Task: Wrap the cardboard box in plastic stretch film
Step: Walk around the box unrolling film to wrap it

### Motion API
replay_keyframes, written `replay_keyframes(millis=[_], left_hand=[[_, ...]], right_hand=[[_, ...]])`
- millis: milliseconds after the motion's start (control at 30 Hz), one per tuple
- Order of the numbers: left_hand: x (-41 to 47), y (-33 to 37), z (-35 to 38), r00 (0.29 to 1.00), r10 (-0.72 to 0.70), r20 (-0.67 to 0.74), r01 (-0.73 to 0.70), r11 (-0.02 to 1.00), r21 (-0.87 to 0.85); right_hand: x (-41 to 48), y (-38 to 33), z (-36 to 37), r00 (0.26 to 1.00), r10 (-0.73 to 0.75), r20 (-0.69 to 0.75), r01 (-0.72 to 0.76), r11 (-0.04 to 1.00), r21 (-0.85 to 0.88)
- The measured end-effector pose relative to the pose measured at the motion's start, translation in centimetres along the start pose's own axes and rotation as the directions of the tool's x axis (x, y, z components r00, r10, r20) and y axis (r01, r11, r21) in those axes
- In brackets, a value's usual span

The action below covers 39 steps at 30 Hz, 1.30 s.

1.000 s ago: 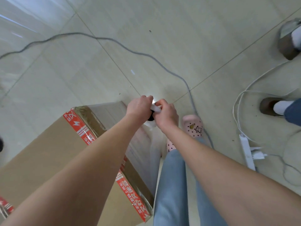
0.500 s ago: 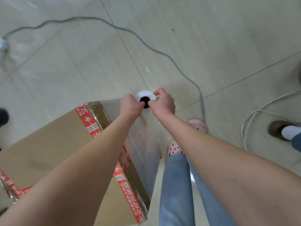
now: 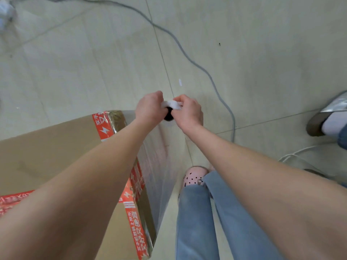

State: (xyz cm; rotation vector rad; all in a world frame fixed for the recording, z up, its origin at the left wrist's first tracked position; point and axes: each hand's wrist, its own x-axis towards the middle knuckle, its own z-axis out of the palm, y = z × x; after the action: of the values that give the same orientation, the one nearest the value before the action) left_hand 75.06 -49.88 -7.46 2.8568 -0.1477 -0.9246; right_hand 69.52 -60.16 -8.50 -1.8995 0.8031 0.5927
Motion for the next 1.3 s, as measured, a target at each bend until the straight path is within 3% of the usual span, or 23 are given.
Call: replay_keyframes(millis=[200,300,567,800,967,1300], left_hand=[[2.4,-3.2,-2.6,0.978,-0.205,-0.029,0.199,0.969,-0.148],[3.3,-4.2,-3.4,0.971,-0.24,-0.019,0.234,0.96,-0.155],[4.7,-5.5,-3.1,0.978,-0.148,0.148,0.172,0.971,-0.165],[6.8,-5.7,-4.1,0.935,-0.047,0.352,0.056,0.998,-0.016],[7.2,-6.6,-5.3,0.94,-0.062,0.334,0.095,0.992,-0.084],[7.3,-9.9,-5.9,0.942,-0.181,0.282,0.238,0.954,-0.184]], right_hand=[[1.4,-3.0,2.1,0.991,0.028,0.134,-0.05,0.985,0.164],[2.4,-4.7,2.8,0.983,0.041,0.176,-0.067,0.987,0.148],[2.8,-6.3,4.1,0.975,0.157,0.16,-0.181,0.972,0.148],[3.7,-7.4,4.8,0.952,0.265,0.153,-0.286,0.949,0.131],[4.2,-9.2,5.3,0.967,0.232,0.107,-0.243,0.965,0.099],[4.9,-11.4,7.3,0.973,0.161,0.168,-0.164,0.987,0.001]])
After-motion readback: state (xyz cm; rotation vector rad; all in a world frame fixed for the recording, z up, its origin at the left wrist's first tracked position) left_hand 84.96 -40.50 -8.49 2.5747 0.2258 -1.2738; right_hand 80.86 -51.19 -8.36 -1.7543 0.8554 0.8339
